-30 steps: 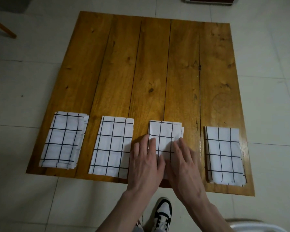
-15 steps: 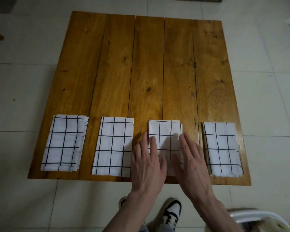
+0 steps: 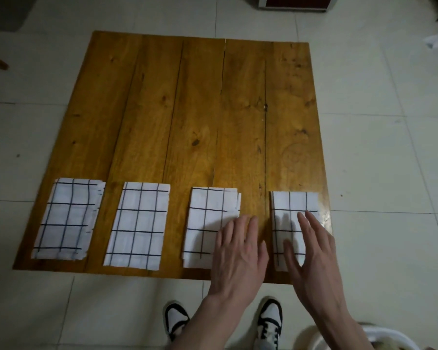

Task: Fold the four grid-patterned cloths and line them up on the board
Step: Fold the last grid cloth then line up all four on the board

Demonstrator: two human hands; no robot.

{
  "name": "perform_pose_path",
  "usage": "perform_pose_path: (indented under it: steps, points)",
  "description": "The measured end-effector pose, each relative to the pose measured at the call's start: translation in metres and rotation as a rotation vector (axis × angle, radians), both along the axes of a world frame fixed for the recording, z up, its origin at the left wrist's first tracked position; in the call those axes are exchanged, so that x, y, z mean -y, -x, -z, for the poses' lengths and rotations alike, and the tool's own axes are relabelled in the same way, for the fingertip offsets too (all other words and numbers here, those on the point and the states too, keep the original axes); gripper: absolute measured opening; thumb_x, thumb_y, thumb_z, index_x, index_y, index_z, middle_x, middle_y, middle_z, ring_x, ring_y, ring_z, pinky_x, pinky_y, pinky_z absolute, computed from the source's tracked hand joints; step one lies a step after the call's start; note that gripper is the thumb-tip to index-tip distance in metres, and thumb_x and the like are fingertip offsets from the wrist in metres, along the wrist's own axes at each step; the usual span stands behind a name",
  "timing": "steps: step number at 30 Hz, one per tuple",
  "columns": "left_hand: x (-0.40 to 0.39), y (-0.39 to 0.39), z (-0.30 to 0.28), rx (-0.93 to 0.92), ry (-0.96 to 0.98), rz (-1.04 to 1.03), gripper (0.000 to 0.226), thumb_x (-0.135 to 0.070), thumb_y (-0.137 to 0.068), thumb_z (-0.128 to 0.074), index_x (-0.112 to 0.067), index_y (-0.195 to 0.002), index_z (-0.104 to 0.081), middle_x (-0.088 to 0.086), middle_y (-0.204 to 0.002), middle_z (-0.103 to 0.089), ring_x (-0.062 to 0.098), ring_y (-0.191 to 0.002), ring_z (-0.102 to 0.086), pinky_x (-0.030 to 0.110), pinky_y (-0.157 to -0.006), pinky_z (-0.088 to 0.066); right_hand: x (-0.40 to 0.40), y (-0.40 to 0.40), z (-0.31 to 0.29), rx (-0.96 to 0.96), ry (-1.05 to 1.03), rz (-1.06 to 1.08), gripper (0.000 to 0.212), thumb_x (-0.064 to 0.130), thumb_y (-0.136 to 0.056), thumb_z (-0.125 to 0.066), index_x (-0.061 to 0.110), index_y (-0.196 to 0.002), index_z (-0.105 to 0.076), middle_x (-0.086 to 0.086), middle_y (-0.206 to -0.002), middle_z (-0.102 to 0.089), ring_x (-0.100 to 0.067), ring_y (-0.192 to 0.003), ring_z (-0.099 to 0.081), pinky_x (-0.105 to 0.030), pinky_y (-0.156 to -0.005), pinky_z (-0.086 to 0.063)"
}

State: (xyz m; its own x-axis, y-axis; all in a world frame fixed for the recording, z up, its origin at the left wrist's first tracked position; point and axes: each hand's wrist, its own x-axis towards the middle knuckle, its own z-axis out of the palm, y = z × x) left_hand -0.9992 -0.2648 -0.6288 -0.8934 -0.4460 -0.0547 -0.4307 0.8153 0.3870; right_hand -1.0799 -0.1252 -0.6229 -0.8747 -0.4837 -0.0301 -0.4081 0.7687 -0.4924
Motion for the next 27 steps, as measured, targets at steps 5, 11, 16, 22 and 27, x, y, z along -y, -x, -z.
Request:
perform_pose_path:
  steps: [5,11,16,22,27]
  points:
    - [-0.038,0.019,0.012,0.068,-0.007,-0.062,0.05,-0.043,-0.101,-0.035,-0.019,-0.142,-0.051,0.001,-0.137,-0.058,0.021,-0.119,-0.057,0.039,-0.098,-0.054,-0.037,0.024,0.017,0.088,-0.078,-0.013,0.067,0.027,-0.098,-0.063,0.009,-0.157,-0.035,-0.01,-0.162,-0.037,-0.026,-0.139,-0.037,-0.038,-0.114,-0.038]
    - [-0.068,0.033,0.022,0.077,-0.015,-0.105,0.056,-0.043,-0.1,-0.035,-0.017,-0.147,-0.05,-0.001,-0.138,-0.059,0.016,-0.115,-0.058,0.034,-0.09,-0.056,-0.055,0.035,0.024,0.173,-0.012,-0.016,0.067,0.029,-0.097,-0.064,0.011,-0.156,-0.038,-0.005,-0.156,-0.045,-0.02,-0.135,-0.039,-0.032,-0.113,-0.035]
    - [-0.07,0.033,0.024,0.066,-0.019,-0.113,0.058,-0.044,-0.102,-0.035,-0.018,-0.153,-0.041,0.0,-0.141,-0.056,0.016,-0.118,-0.055,0.034,-0.092,-0.056,-0.055,0.032,0.024,0.193,0.039,-0.023,0.064,0.042,-0.099,-0.05,0.014,-0.156,-0.039,0.0,-0.157,-0.042,-0.018,-0.132,-0.041,-0.033,-0.111,-0.04]
    - [-0.064,0.026,0.024,0.082,-0.011,-0.109,0.054,-0.045,-0.105,-0.031,-0.021,-0.151,-0.044,0.001,-0.141,-0.053,0.018,-0.118,-0.053,0.037,-0.094,-0.055,-0.051,0.026,0.025,0.192,0.038,-0.054,0.064,0.043,-0.099,-0.048,0.014,-0.156,-0.04,0.002,-0.156,-0.043,-0.018,-0.131,-0.044,-0.031,-0.11,-0.04]
    - [-0.063,0.026,0.023,0.081,0.003,-0.13,0.052,-0.045,-0.103,-0.03,-0.022,-0.147,-0.047,0.001,-0.14,-0.054,0.018,-0.117,-0.053,0.035,-0.094,-0.052,-0.047,0.025,0.028,0.178,0.029,-0.088,0.063,0.028,-0.099,-0.063,0.014,-0.155,-0.04,0.0,-0.156,-0.043,-0.02,-0.134,-0.043,-0.032,-0.111,-0.039]
